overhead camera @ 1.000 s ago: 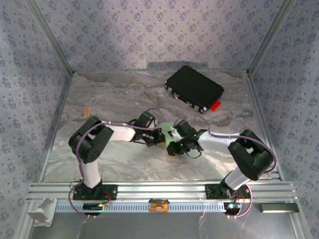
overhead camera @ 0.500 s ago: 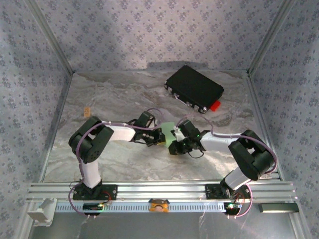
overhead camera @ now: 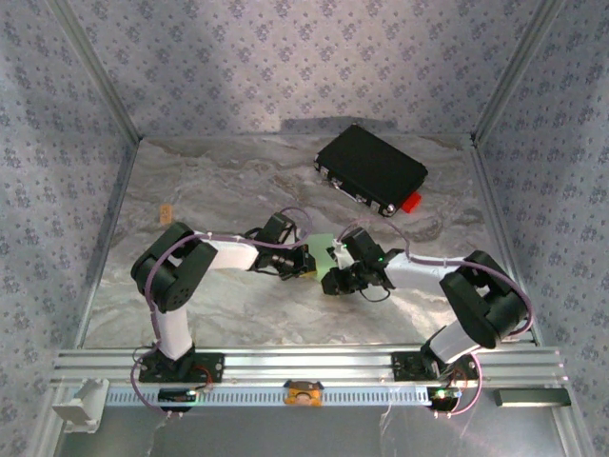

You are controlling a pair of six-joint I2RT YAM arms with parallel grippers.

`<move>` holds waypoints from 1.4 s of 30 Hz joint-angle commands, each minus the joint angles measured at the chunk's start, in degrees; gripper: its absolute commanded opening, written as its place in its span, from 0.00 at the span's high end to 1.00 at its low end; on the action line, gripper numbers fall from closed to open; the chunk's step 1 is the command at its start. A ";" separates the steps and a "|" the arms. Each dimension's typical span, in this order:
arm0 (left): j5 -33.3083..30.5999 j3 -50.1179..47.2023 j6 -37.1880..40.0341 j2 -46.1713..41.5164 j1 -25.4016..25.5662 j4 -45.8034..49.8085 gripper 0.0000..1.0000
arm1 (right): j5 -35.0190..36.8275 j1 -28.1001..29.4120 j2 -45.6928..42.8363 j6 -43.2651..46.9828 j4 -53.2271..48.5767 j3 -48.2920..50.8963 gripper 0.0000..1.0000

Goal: Fold a paper plane with a square sheet of paper (pick it up from the middle)
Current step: Third fold the triangle at the center of the table.

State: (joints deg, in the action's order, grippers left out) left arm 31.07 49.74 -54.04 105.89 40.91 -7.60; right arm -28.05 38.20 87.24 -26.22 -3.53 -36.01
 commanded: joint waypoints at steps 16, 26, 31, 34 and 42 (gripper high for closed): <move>-2.10 -1.14 1.22 1.46 -0.94 2.59 0.99 | -2.06 -1.85 -2.29 -4.11 1.37 6.02 0.83; -1.92 -1.22 1.13 2.04 -1.09 2.15 0.99 | -0.90 -2.90 -7.63 -6.18 0.44 9.30 0.82; -0.96 -0.89 1.10 2.26 -1.01 1.65 0.99 | -2.75 -3.21 -9.77 -6.28 -1.13 7.08 0.80; -0.91 -0.92 1.13 2.05 -0.83 1.44 0.99 | -2.91 -3.20 -9.78 -6.24 -0.97 5.39 0.80; -0.83 -0.70 1.22 1.91 -0.65 1.53 0.99 | -2.10 -2.78 0.46 -5.17 -1.10 -1.49 0.85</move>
State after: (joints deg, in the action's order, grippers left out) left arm 32.12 49.74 -54.04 106.19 40.51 -7.99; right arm -30.46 35.27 84.88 -31.73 -3.18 -35.46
